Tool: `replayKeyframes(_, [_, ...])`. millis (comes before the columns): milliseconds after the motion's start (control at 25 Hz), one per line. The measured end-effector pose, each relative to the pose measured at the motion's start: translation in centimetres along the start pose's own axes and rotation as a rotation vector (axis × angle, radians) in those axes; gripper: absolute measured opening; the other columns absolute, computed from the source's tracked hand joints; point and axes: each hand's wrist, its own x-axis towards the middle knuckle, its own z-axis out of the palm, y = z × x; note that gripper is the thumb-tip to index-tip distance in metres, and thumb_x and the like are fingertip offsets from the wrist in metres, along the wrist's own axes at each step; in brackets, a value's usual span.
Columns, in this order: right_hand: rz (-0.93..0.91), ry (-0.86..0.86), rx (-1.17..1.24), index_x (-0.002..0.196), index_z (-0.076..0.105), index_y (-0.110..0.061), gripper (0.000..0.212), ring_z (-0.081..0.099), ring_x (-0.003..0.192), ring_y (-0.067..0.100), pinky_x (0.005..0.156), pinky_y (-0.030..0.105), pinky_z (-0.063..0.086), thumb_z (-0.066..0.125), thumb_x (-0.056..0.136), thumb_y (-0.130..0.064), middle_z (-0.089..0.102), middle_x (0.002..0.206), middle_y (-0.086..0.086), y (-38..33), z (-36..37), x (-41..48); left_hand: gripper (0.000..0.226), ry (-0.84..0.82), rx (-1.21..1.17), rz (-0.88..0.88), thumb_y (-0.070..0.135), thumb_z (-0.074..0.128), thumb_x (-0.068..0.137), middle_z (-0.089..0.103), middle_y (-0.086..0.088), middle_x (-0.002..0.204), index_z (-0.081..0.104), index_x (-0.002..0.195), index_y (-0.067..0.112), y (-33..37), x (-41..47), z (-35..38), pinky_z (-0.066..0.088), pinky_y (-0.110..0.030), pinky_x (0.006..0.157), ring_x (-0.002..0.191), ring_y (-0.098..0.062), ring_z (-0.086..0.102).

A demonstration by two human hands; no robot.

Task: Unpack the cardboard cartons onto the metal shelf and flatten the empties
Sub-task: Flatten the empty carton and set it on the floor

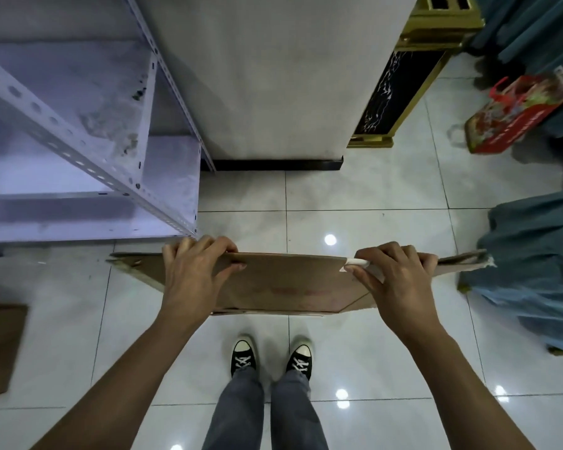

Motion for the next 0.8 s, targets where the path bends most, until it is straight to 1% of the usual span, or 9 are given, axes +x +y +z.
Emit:
replayKeyframes(160, [-0.012, -0.059, -0.014, 0.099, 0.072, -0.033, 0.037, 0.054, 0.086, 0.02, 0.081, 0.035, 0.022, 0.047, 0.092, -0.06, 0.062, 0.093, -0.009, 2.1, 3.3, 1.2, 0.021, -0.059, -0.006, -0.017, 0.052, 0.066, 0.085, 0.069, 0.011, 0.094, 0.065, 0.095, 0.034, -1.2, 1.4, 4.1, 0.022, -0.035, 0.077, 0.088, -0.02, 0.051])
replayKeyframes(240, [-0.015, -0.064, -0.029, 0.1, 0.073, -0.031, 0.034, 0.055, 0.087, 0.02, 0.081, 0.035, 0.021, 0.052, 0.092, -0.057, 0.063, 0.093, -0.008, 2.9, 4.9, 2.5, 0.023, -0.064, -0.027, -0.029, 0.052, 0.066, 0.086, 0.069, 0.009, 0.096, 0.065, 0.097, 0.032, -1.5, 3.0, 5.9, 0.02, -0.033, 0.078, 0.09, -0.02, 0.05])
replayKeyframes(360, [-0.016, -0.022, -0.058, 0.101, 0.072, -0.03, 0.027, 0.054, 0.089, 0.022, 0.082, 0.034, 0.019, 0.059, 0.093, -0.052, 0.062, 0.094, -0.006, 4.3, 7.1, 5.8, 0.027, -0.049, -0.041, -0.034, 0.053, 0.064, 0.088, 0.066, 0.004, 0.101, 0.065, 0.103, 0.03, -2.1, 6.4, 8.1, 0.019, -0.033, 0.083, 0.095, -0.019, 0.048])
replayKeyframes(440, [-0.014, -0.021, -0.076, 0.103, 0.071, -0.03, 0.025, 0.054, 0.092, 0.023, 0.083, 0.036, 0.022, 0.062, 0.095, -0.051, 0.062, 0.096, -0.004, 5.2, 8.5, 8.3, 0.03, -0.039, -0.042, -0.034, 0.053, 0.063, 0.089, 0.066, 0.003, 0.106, 0.065, 0.107, 0.03, -2.7, 8.8, 9.3, 0.02, -0.033, 0.087, 0.099, -0.019, 0.048])
replayKeyframes(520, [-0.023, -0.032, -0.081, 0.106, 0.071, -0.029, 0.025, 0.055, 0.095, 0.025, 0.085, 0.039, 0.024, 0.063, 0.094, -0.05, 0.062, 0.098, -0.003, 6.0, 9.9, 10.9, 0.032, -0.021, -0.037, -0.019, 0.055, 0.063, 0.089, 0.065, 0.004, 0.108, 0.063, 0.109, 0.03, -3.3, 11.2, 10.4, 0.019, -0.031, 0.087, 0.098, -0.016, 0.045])
replayKeyframes(600, [-0.036, -0.056, -0.089, 0.108, 0.07, -0.029, 0.027, 0.055, 0.096, 0.024, 0.087, 0.041, 0.025, 0.061, 0.095, -0.051, 0.061, 0.1, -0.002, 6.7, 11.2, 13.4, 0.032, -0.026, -0.052, -0.015, 0.055, 0.062, 0.089, 0.063, 0.005, 0.109, 0.062, 0.11, 0.03, -3.9, 13.1, 11.2, 0.019, -0.031, 0.088, 0.1, -0.014, 0.043])
replayKeyframes(800, [-0.06, -0.148, -0.128, 0.115, 0.064, -0.027, 0.035, 0.054, 0.104, 0.026, 0.093, 0.044, 0.027, 0.051, 0.099, -0.055, 0.061, 0.108, 0.002, 7.1, 13.7, 18.9, 0.035, -0.095, -0.045, -0.01, 0.061, 0.057, 0.089, 0.062, 0.005, 0.106, 0.059, 0.109, 0.032, -6.0, 18.3, 12.8, 0.025, -0.04, 0.091, 0.101, -0.02, 0.047])
